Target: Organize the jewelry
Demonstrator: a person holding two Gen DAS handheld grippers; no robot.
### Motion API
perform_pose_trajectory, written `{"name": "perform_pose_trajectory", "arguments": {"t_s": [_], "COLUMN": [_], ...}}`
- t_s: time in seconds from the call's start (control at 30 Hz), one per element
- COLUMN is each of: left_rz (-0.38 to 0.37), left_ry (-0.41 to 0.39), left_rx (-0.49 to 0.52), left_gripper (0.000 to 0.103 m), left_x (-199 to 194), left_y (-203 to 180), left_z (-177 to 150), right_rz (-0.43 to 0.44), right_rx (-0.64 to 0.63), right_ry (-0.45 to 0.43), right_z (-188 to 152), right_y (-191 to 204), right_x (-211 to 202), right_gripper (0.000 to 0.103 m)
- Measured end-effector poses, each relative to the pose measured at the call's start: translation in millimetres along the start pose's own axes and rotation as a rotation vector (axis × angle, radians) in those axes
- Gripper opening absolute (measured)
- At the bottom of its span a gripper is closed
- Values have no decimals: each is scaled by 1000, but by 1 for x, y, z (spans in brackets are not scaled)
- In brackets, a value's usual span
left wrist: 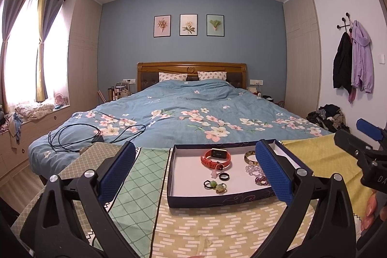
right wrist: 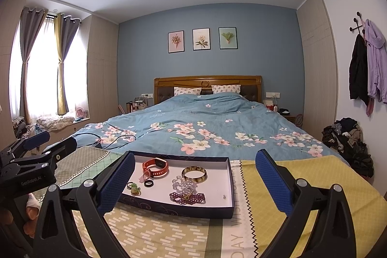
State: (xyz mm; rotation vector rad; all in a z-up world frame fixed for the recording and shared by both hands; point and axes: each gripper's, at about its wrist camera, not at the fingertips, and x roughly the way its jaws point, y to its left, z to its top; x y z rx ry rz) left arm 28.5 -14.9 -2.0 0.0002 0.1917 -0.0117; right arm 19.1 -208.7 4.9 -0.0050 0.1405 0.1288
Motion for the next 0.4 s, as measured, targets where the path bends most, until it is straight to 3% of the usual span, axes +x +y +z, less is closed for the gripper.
{"name": "perform_pose_trajectory", "arguments": {"t_s": [0.13, 0.23, 0.33, 0.4], "left_rz": [16, 29, 40, 51], "left_ry": [35, 74, 114, 138], "left_rx": [-1, -16, -28, -21], "left_gripper": [97, 97, 97, 98], "left_x": [7, 15, 24, 30], "left_y": [3, 12, 25, 34], "left_z": [-3, -6, -8, -11], "right_rz": [-8, -4, -43, -134], "right_rx": [-11, -5, -16, -40], "right_ry": [11, 72, 198, 314], "right_z": [-1, -2, -8, -15], "right_y": [-6, -18, -43, -71], "right_x": [2, 11, 30, 51], "right_gripper": [96, 96, 96, 96]}}
